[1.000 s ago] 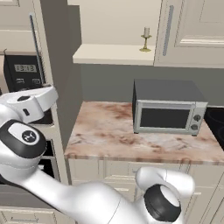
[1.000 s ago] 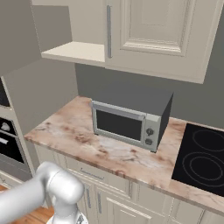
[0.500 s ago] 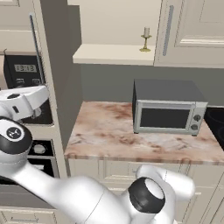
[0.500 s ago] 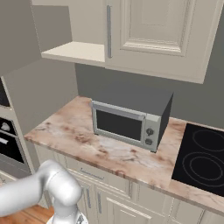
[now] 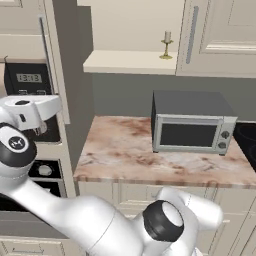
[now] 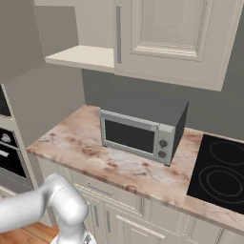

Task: Pick the candle and candle from the dining table and place them in the open cabinet. Close the cabinet after placing the objects.

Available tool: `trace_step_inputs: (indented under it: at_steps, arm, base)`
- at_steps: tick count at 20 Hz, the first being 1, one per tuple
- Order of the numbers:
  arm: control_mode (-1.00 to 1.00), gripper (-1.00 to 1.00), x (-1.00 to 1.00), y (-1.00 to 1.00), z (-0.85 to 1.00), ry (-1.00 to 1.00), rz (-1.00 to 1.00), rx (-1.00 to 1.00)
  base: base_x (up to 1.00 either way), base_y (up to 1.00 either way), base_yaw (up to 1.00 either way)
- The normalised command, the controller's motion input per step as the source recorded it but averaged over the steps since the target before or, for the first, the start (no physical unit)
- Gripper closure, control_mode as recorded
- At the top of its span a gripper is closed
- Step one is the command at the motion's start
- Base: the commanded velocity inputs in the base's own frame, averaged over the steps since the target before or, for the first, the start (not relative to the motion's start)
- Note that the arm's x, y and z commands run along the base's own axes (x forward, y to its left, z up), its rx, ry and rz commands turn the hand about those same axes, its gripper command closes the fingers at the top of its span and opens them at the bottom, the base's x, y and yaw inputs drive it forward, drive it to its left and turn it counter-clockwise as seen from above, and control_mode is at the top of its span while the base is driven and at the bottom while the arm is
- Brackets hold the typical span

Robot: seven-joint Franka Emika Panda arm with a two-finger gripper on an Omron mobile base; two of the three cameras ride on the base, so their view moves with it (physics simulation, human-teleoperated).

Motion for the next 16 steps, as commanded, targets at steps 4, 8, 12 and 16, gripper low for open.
trace_step_inputs:
  at_steps: [4, 8, 12, 16]
  arm:
    - [-1.00, -1.00, -0.16, -0.81, 0.00, 0.00, 0.09, 0.15]
    - [-1.00, -1.00, 0.15, -0.83, -0.07, 0.00, 0.11, 0.14]
    - [-1.00, -1.00, 0.71, -0.97, -0.29, 0.00, 0.13, 0.15]
    - [-1.00, -1.00, 1.00, -0.92, -0.51, -0.02, 0.16, 0.14]
  base:
    - [0.00, 0.00, 0.00]
    - [0.00, 0.00, 0.00]
    - [0.00, 0.00, 0.00]
    - [0.00, 0.00, 0.00]
